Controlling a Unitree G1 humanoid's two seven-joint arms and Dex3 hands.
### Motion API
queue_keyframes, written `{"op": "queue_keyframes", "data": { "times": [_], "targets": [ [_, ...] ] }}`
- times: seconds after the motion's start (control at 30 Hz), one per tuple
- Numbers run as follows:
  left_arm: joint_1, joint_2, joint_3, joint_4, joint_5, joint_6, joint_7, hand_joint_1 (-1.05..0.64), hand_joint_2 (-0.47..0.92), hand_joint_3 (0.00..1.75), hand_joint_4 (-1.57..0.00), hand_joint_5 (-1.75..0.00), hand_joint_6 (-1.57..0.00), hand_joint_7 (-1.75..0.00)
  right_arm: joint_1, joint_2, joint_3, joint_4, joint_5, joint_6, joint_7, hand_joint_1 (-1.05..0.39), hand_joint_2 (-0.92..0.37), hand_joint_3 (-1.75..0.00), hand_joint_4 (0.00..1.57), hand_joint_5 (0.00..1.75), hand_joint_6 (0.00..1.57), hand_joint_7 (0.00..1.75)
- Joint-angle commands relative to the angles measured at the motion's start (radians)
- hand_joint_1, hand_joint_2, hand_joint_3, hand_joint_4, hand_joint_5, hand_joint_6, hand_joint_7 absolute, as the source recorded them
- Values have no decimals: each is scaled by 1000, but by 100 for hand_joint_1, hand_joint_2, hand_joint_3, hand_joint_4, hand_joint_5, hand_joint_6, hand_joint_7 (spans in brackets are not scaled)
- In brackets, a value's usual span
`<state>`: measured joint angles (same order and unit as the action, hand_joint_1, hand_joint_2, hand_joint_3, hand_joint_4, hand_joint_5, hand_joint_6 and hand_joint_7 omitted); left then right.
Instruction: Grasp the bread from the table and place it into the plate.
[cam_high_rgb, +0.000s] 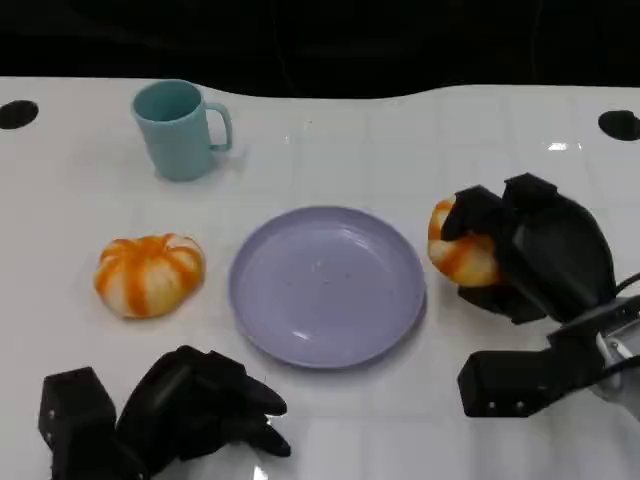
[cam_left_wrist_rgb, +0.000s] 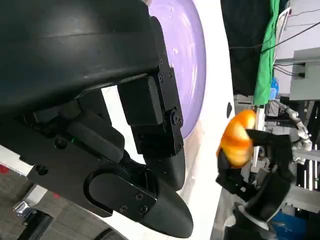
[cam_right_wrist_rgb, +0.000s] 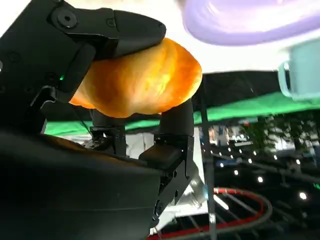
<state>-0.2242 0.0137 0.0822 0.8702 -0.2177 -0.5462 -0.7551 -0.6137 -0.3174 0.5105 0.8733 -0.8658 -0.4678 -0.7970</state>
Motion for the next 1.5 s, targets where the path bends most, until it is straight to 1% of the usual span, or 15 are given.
{"op": "queue_keyframes", "data": {
  "times": [0.03,0.13,0.27,0.5,0.57,0.63,0.8,0.97,1.1,1.17,1.23,1.33,1.43,1.47,1.5],
  "targets": [
    [2,14,4,4,0,-2,8,-105,80,1,-156,-21,-155,0,-12,8,-18,-33,28,-21,-2,-15,-22,-140,100,175,72,175],
    [0,14,6,8,-1,7,13,-105,79,0,-157,-21,-156,0,-19,20,-19,-49,36,-42,4,-12,-20,-142,101,175,74,175],
    [-7,16,7,13,-2,-1,7,-105,79,0,-157,-21,-155,0,-25,37,-19,-112,70,-65,120,-12,-23,-145,100,175,76,175],
    [-5,19,7,12,-1,-1,8,-105,80,0,-156,-21,-155,0,-57,69,1,-131,67,-111,216,-17,-25,-150,101,175,76,175],
    [-4,19,8,10,-5,2,1,-105,80,0,-156,-20,-154,0,-68,93,7,-128,82,-117,275,-18,-23,-148,100,175,76,175],
    [-4,19,8,11,-8,0,-4,-105,80,0,-156,-20,-154,0,-74,112,10,-118,90,-125,304,-17,-27,-140,97,175,74,175],
    [-1,21,6,8,-7,10,-4,-105,79,0,-157,-20,-154,0,-101,178,24,-38,97,-142,310,-14,-32,-131,97,175,75,175],
    [1,19,4,3,-7,9,-3,-105,79,0,-157,-20,-154,0,-132,218,31,37,91,-151,300,-17,-37,-134,97,175,74,174],
    [2,15,3,5,-4,-1,0,-105,79,0,-157,-20,-154,0,-140,237,26,84,112,-172,320,-16,-38,-136,94,175,74,173],
    [3,16,0,3,0,0,4,-105,79,0,-157,-19,-154,0,-144,240,26,99,116,-178,323,-15,-36,-139,89,175,76,164],
    [3,17,-3,3,6,-9,7,-105,80,1,-157,-19,-153,0,-146,238,26,107,121,-177,339,-17,-36,-141,86,168,78,145],
    [3,17,-4,3,9,-13,9,-105,81,1,-156,-19,-153,0,-146,233,21,112,132,-182,367,-27,-48,-105,75,149,72,106],
    [4,17,-3,1,7,-7,9,-105,81,1,-156,-19,-153,0,-143,225,20,105,144,-177,407,-30,-52,-95,72,145,71,97],
    [4,17,-3,-1,7,-4,8,-105,80,0,-156,-19,-153,0,-141,221,19,101,149,-172,432,-42,-72,-60,60,122,58,74],
    [4,16,-2,0,5,-4,7,-105,80,0,-156,-19,-154,0,-137,213,19,87,155,-160,470,-46,-82,-41,56,113,55,63]
  ]
}}
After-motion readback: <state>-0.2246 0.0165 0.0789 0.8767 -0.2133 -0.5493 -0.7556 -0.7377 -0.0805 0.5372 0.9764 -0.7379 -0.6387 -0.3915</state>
